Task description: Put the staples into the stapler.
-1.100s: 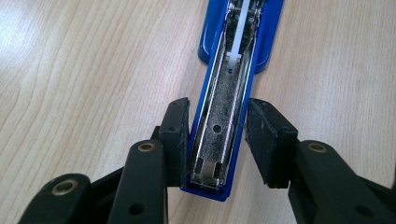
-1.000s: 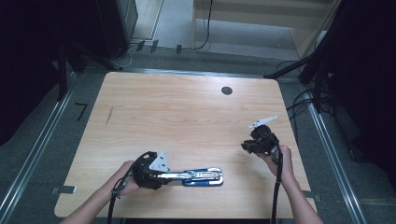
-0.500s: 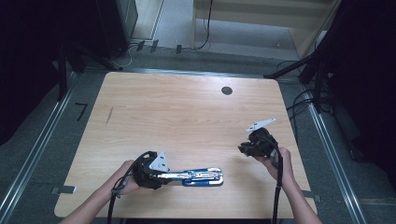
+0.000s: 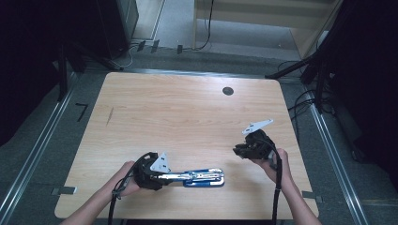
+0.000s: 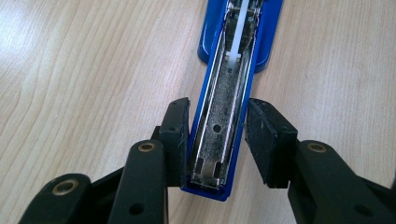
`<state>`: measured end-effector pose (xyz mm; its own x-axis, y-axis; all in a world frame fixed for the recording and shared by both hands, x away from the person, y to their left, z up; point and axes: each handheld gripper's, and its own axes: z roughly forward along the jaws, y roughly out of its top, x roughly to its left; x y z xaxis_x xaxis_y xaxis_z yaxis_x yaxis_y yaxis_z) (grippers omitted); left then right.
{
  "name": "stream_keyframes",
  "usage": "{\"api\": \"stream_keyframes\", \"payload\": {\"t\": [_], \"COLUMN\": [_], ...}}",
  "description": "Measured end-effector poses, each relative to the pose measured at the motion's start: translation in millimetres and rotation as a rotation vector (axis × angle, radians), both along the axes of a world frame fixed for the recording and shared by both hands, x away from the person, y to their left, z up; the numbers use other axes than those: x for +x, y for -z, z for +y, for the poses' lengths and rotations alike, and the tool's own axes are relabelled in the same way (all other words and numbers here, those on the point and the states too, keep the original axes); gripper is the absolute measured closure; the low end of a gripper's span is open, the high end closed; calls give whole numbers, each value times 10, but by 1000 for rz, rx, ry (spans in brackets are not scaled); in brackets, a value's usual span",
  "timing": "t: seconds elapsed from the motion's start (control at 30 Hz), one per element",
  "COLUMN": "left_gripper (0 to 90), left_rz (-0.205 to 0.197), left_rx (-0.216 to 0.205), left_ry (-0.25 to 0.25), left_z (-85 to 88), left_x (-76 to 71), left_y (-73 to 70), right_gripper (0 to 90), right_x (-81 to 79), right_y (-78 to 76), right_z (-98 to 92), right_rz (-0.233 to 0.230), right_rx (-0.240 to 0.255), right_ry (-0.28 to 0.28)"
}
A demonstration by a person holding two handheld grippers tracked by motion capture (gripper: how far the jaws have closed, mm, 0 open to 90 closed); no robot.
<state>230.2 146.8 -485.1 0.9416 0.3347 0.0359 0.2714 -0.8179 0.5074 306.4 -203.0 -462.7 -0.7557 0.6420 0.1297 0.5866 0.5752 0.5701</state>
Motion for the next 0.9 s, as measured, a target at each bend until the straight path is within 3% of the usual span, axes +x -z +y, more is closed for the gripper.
{"api": "stream_keyframes", "payload": {"t": [0.4, 0.9], "left_gripper": [608, 592], "left_rz": [21, 31], "left_rx": [-2, -18], "left_ry": [5, 2], "left_z": [8, 22], "left_x": [51, 117], "left_y": [-8, -11], "right_gripper": [795, 795], "right_x": [-112, -245], "right_y": [-77, -22], "right_z": [238, 515], "right_rz": [-18, -12], "right_rx": [26, 58], "right_ry": [-95, -256]}}
